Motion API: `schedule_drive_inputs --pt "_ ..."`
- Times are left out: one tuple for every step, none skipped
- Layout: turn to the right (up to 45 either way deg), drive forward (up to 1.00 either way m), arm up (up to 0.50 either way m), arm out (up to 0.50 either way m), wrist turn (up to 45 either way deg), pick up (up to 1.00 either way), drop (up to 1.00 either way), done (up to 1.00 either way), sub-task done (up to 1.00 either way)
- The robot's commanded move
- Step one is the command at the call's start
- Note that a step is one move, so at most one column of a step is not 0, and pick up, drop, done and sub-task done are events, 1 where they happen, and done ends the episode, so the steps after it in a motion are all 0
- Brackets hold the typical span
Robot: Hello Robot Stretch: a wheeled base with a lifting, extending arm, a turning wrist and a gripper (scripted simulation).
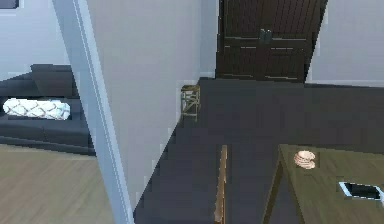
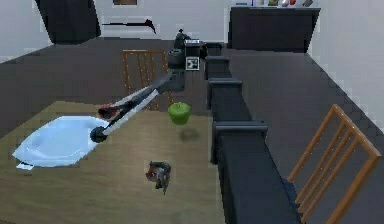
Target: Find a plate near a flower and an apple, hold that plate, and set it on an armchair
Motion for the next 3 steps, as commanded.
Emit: schedule_drive_inputs --pt "0.0 0.00 0.00 0.00 -27.0 0.00 0.00 0.00 0.00" --pt "0.0 0.00 0.00 -0.36 0.0 0.00 0.00 0.00 0.00" --pt "-45.0 0.00 0.00 0.00 0.0 0.00 0.00 0.00 0.00"
